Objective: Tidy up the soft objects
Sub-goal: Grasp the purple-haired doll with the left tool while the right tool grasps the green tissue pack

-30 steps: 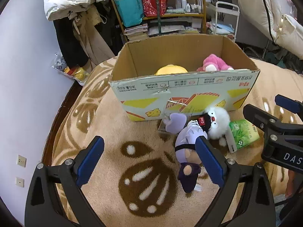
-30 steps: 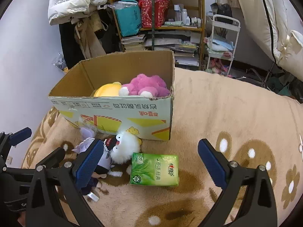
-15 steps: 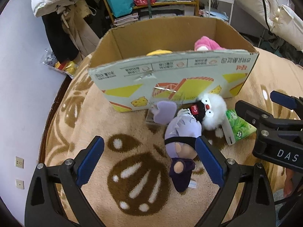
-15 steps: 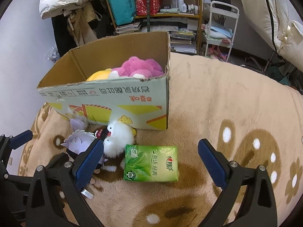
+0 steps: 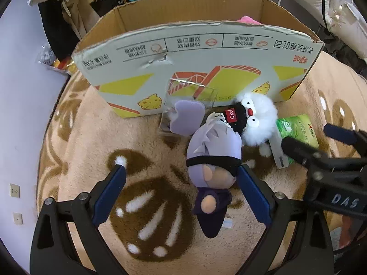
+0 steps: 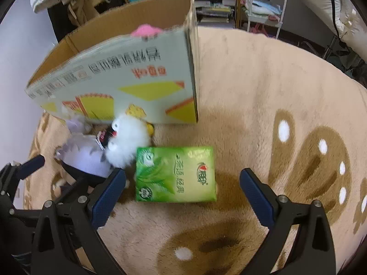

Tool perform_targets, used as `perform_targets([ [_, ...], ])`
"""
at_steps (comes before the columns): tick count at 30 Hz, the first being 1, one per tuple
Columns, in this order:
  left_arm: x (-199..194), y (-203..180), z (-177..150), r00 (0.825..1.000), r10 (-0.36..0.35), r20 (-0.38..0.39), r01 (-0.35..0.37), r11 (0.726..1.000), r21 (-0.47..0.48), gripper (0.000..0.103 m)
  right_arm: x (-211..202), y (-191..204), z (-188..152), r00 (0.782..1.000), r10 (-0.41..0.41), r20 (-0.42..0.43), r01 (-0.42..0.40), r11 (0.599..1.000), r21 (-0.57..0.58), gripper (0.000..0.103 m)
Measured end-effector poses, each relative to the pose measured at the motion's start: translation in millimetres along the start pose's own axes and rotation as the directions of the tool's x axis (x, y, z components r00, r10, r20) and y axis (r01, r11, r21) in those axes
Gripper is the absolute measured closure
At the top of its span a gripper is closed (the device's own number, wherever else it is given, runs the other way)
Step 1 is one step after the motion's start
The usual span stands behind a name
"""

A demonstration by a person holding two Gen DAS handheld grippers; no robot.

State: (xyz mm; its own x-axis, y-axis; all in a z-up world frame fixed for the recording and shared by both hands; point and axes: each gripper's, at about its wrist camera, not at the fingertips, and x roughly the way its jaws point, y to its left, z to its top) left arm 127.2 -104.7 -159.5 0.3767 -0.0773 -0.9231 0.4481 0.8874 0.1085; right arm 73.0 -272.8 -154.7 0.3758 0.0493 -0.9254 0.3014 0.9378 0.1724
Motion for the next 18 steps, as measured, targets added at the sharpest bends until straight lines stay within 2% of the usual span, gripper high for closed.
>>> perform_targets([
  [6, 1.4, -1.5, -2.0, 1.0, -0.004, 0.009, 0.003, 1.0, 0.018, 0.01, 6.6, -1.3, -1.0, 1.0, 0.009, -0.025, -0.009, 1.0, 0.005, 0.0],
  [10, 1.5, -8.0, -3.3, 1.0, -0.03, 0.001, 0.03, 0.999, 0.025, 0.018, 9.0, 1.2, -3.1, 0.999, 0.017, -0.033, -0.017, 1.0, 0.002, 0.006],
  [14, 0.4, -12.8, -4.7, 0.999, -0.034, 0.005, 0.034, 0.999, 0.036, 0.022, 12.9, 2.4, -4.3, 0.999, 0.024, -0.044, -0.024, 1.0, 0.002, 0.012],
  [18, -3.2, -16.1, -6.9, 1.0, -0.029, 0.003, 0.029, 0.999, 0.035, 0.023, 18.4, 2.3, -4.7, 0.997, 0.052, -0.061, -0.049, 0.998, 0.047, 0.013],
])
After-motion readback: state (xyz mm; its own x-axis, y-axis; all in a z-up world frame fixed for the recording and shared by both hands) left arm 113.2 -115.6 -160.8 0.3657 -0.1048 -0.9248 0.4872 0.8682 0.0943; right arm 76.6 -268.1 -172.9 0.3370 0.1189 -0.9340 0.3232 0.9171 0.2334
